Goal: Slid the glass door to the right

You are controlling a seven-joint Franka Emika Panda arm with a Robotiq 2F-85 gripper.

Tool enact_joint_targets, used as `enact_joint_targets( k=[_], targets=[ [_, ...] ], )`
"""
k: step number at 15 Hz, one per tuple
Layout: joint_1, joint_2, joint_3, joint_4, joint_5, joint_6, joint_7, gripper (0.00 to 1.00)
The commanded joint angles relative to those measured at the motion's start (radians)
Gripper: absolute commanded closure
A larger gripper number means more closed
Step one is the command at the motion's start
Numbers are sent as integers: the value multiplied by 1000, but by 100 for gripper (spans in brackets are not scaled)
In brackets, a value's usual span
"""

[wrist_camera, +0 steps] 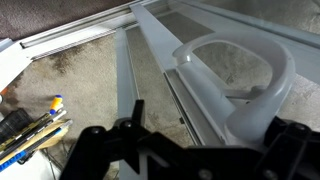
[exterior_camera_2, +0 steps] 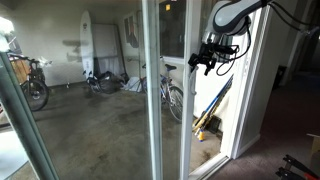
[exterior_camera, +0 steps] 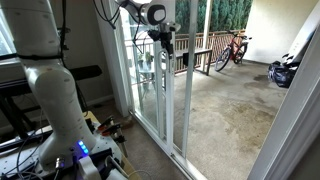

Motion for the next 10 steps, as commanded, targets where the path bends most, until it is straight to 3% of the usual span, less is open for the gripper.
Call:
enact_joint_targets(
  k=[1, 10],
  targets=[
    [-73, -71, -52, -84, -26, -28, -13, 0],
    [-147, -72, -120, -92, -15, -55, 47, 0]
  ],
)
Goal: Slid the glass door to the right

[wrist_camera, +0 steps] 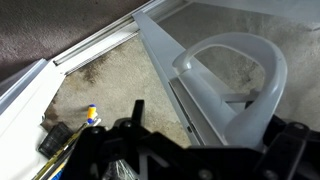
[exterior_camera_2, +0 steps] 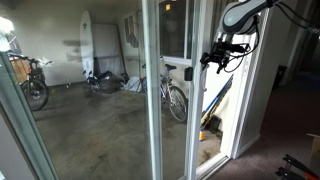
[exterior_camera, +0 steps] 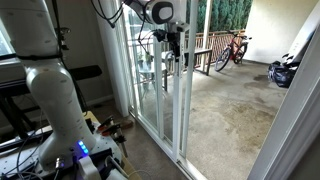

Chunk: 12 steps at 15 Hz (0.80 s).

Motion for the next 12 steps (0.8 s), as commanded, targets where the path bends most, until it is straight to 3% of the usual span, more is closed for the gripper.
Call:
enact_joint_targets(
  k=[1, 12],
  targets=[
    [-84, -22, -59, -35, -15, -38, 5, 0],
    [-193, -6, -156, -30, 78, -54, -76, 0]
  ],
)
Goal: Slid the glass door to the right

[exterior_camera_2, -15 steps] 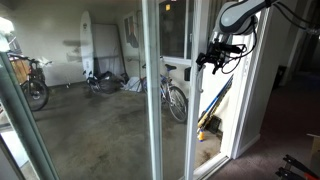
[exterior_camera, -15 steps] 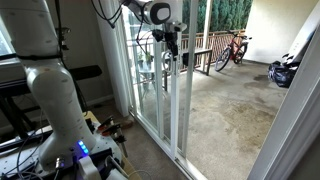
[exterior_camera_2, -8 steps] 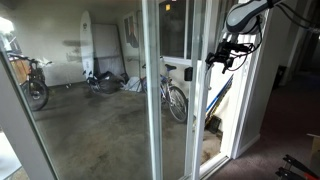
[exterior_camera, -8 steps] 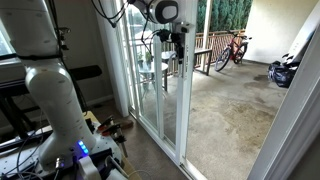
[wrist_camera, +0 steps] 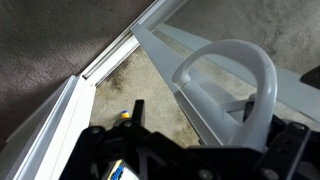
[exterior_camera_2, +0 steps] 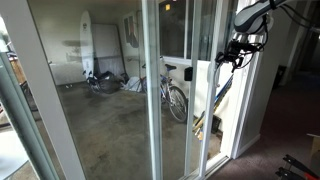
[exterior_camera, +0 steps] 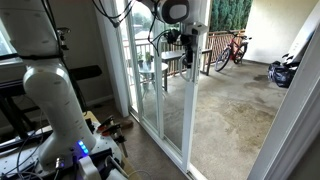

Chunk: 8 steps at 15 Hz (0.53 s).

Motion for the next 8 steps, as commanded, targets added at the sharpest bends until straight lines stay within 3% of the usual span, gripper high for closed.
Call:
enact_joint_targets(
  k=[1, 8],
  targets=[
    [-85, -1, -61, -22, 24, -7, -64, 0],
    [-167, 51, -127, 24, 109, -7, -169, 0]
  ],
)
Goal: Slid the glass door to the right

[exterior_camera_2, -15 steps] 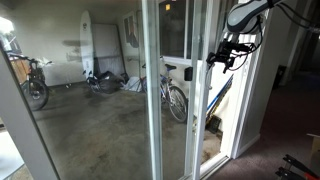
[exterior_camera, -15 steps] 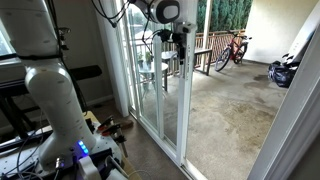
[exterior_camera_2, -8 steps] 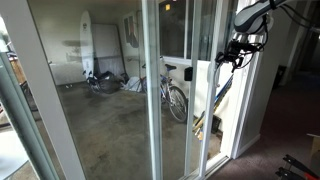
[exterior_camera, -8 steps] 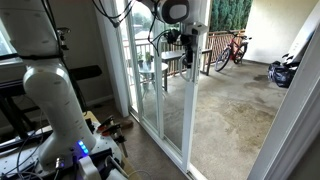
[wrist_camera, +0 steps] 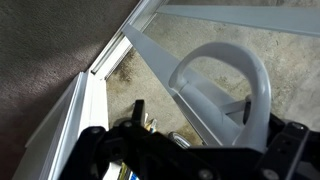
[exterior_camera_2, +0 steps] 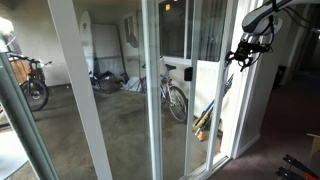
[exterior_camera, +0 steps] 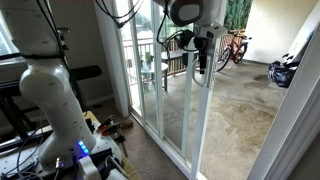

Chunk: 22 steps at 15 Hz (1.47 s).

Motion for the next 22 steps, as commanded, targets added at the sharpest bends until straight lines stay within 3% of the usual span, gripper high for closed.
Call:
enact_joint_targets(
  k=[1, 10, 22],
  targets=[
    [-87, 23, -57, 4, 37, -25, -99, 0],
    [-206, 124, -103, 100, 172, -49, -210, 0],
    [-357, 255, -106, 237, 359, -127, -324, 0]
  ],
)
